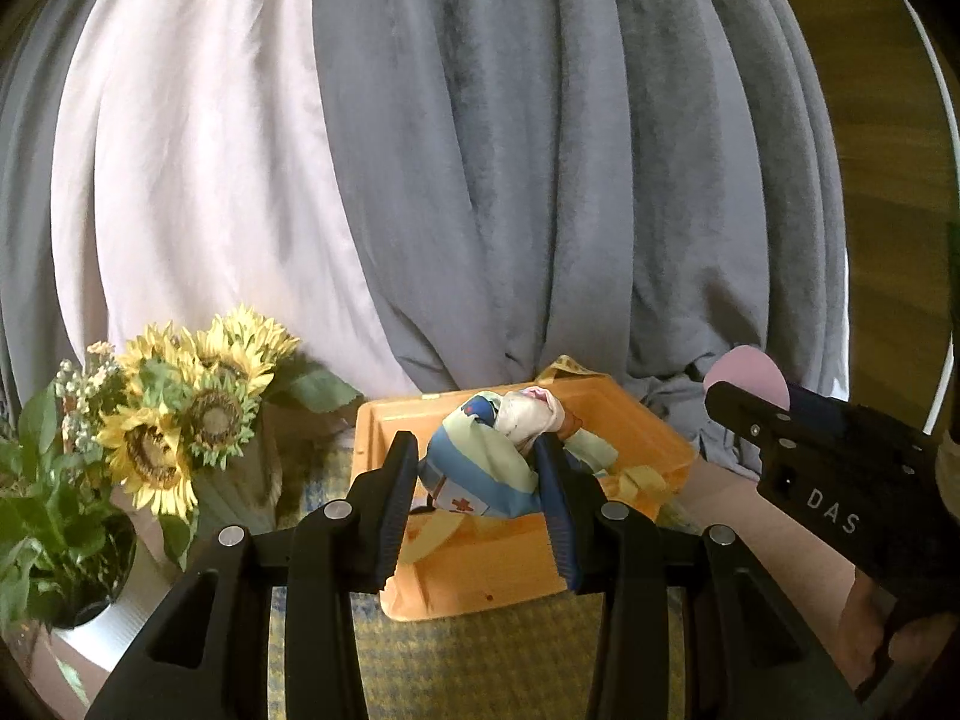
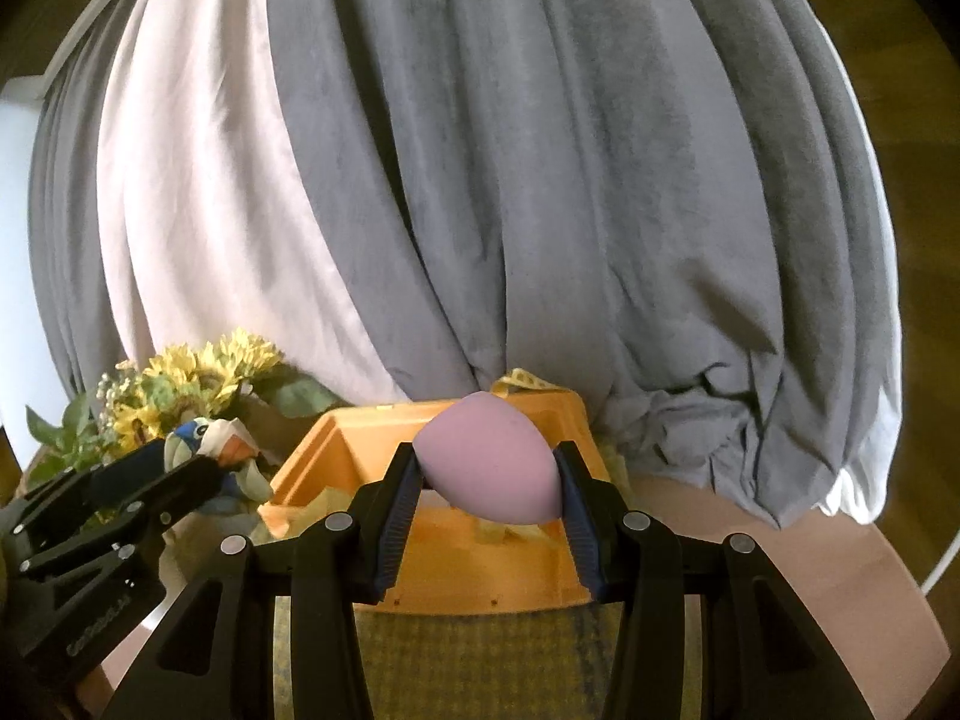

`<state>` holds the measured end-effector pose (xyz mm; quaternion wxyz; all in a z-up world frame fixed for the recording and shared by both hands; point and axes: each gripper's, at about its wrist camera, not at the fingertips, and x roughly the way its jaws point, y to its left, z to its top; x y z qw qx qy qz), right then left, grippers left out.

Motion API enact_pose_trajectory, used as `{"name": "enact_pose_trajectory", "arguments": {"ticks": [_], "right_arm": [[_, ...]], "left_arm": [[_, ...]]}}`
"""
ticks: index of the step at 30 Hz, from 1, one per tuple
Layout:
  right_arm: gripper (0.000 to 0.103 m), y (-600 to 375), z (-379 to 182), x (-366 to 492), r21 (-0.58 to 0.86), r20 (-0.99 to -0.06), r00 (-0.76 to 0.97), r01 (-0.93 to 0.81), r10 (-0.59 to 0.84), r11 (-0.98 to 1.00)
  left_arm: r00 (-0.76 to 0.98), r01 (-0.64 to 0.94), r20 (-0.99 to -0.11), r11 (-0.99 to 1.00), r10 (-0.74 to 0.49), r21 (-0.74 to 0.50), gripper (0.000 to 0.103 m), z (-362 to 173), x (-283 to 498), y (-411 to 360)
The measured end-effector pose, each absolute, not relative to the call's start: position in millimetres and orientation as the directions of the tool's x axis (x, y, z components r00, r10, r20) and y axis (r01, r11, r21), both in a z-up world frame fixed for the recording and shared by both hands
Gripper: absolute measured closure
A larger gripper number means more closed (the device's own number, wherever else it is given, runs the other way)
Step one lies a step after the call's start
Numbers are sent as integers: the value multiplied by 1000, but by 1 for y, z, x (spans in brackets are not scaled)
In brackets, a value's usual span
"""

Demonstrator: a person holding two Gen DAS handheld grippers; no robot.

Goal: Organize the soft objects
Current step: 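Open the left tool to drop the bird into the crate while the right tool drops the sponge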

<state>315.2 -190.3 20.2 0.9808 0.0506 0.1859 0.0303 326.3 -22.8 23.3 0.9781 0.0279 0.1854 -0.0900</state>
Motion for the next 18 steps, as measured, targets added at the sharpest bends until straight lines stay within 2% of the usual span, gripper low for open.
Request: {"name": "enact_pose_trajectory", "arguments": {"ticks": [18], "right_arm": [[57, -188, 6, 402, 94, -375, 921, -77, 107, 993]], "left_arm": [[919, 156, -373, 986, -124, 55, 64, 11, 408, -25]]}}
